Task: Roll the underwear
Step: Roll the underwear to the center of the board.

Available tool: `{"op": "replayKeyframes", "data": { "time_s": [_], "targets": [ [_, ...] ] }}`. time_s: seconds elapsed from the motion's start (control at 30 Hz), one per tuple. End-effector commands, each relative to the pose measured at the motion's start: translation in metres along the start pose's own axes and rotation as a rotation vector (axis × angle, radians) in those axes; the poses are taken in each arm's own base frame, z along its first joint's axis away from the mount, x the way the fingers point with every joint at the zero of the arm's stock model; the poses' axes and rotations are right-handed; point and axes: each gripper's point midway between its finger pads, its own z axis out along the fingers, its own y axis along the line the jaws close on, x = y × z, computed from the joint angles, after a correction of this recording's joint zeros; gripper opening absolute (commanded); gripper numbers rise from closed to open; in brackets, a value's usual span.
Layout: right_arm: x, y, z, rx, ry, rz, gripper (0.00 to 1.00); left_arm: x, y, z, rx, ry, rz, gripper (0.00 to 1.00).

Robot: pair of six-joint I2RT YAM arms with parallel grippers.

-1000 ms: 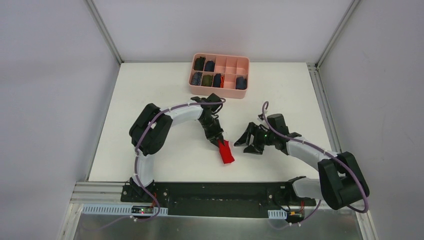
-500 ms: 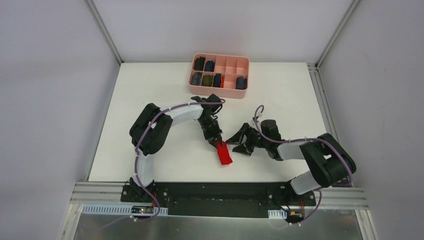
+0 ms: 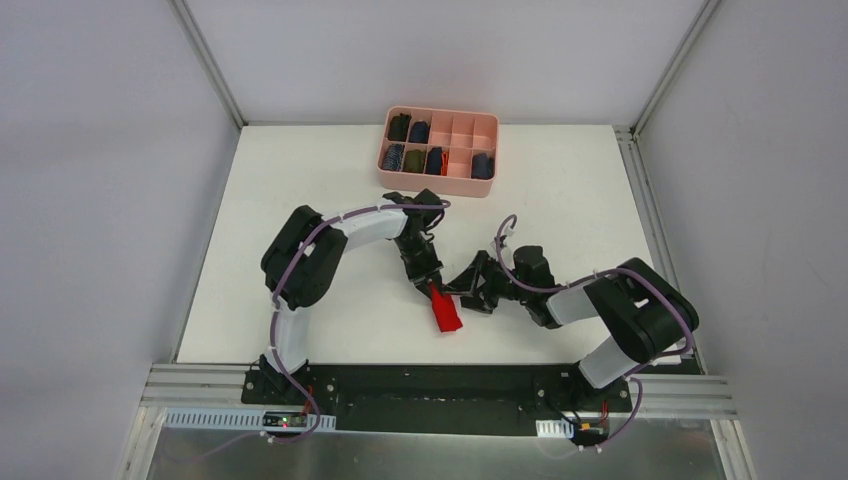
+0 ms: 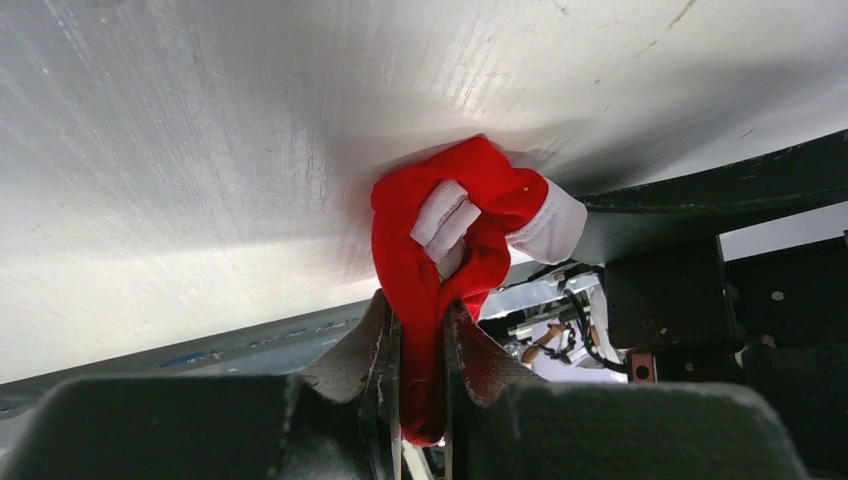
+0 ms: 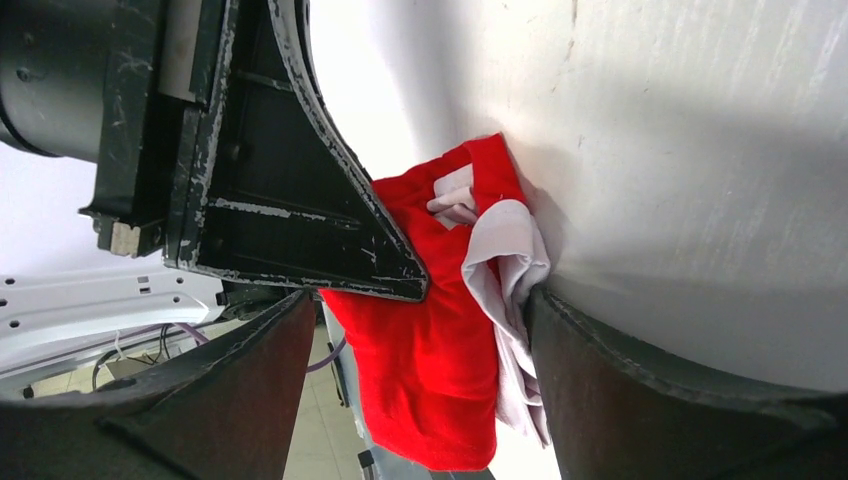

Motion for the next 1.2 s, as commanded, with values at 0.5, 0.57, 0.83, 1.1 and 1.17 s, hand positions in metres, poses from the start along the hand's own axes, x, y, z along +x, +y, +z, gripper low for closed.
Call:
{"op": "replayKeyframes", "data": {
  "time_s": [0.5, 0.57, 0.83, 1.1, 1.17],
  "targets": [
    [0.033, 0.024, -0.007, -0.067, 0.145, -0.138, 0.8, -0.011, 0.01, 0.012, -0.073, -0.019, -0.032, 0.0],
    [0.035, 0.021, -0.009, -0.028, 0.148, -0.161, 0.8, -0.011, 0.011, 0.012, -0.075, -0.021, -0.035, 0.0],
    [0.042, 0.014, -0.013, 0.127, 0.158, -0.268, 0.83, -0.012, 0.012, 0.011, -0.079, -0.037, -0.043, 0.0],
    [0.047, 0.003, -0.002, 0.259, 0.135, -0.271, 0.85, -0.014, 0.012, 0.01, -0.081, -0.046, -0.044, 0.0],
    [0.049, -0.001, 0.0, 0.3, 0.132, -0.28, 0.85, -0.014, 0.012, 0.01, -0.082, -0.049, -0.044, 0.0]
  ]
}}
